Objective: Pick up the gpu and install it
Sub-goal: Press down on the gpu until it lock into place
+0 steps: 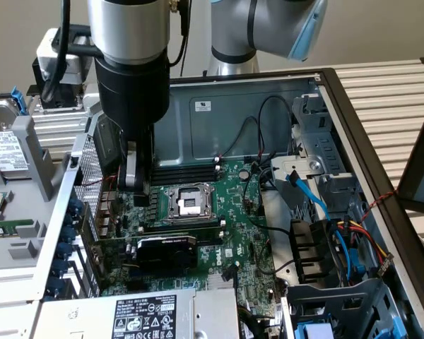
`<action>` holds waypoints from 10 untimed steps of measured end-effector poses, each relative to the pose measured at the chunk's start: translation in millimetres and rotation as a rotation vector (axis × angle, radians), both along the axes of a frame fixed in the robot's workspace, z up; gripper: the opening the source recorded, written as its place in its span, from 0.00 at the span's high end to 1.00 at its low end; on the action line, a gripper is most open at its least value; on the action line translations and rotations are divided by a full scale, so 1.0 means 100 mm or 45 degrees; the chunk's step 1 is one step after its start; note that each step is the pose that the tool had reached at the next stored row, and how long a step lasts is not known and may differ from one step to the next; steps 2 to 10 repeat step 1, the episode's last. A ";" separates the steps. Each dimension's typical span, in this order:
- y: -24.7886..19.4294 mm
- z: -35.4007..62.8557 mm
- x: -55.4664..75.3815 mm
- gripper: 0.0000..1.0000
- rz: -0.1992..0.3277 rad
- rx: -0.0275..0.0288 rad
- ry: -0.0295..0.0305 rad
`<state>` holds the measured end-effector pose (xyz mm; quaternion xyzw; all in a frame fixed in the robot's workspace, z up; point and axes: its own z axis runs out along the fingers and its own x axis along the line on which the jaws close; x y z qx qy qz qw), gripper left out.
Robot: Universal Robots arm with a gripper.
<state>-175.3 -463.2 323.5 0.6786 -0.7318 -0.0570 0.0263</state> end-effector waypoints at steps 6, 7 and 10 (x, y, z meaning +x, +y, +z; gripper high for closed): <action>0.000 0.000 0.00 0.89 0.000 0.0000 0.0001; 0.000 0.000 0.00 0.89 0.000 0.0000 0.0001; 0.000 0.000 0.00 0.89 0.000 0.0000 0.0001</action>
